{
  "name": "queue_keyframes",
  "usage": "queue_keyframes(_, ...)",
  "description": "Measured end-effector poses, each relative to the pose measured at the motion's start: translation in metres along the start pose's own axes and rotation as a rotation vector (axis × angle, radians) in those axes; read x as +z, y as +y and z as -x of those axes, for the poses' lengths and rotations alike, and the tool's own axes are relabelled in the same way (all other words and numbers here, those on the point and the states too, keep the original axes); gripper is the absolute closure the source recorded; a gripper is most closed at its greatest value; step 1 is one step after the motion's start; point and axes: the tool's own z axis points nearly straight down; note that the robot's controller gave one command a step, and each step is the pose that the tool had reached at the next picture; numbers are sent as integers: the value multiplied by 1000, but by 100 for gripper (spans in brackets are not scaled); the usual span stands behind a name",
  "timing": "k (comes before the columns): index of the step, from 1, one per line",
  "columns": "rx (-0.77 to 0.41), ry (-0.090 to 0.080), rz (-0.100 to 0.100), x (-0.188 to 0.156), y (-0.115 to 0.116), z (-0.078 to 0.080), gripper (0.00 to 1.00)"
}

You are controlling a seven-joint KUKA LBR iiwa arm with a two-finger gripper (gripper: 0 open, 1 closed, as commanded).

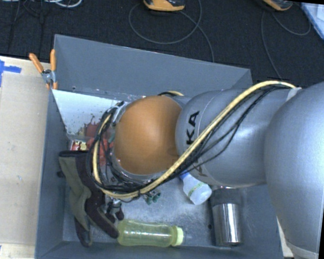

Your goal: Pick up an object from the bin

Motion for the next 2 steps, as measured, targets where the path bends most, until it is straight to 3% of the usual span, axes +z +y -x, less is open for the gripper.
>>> queue_keyframes(1, -19, 10, 1, 51, 14, 12, 100)
queue_keyframes(2, -16, 21, 5, 30, 21, 11, 100)
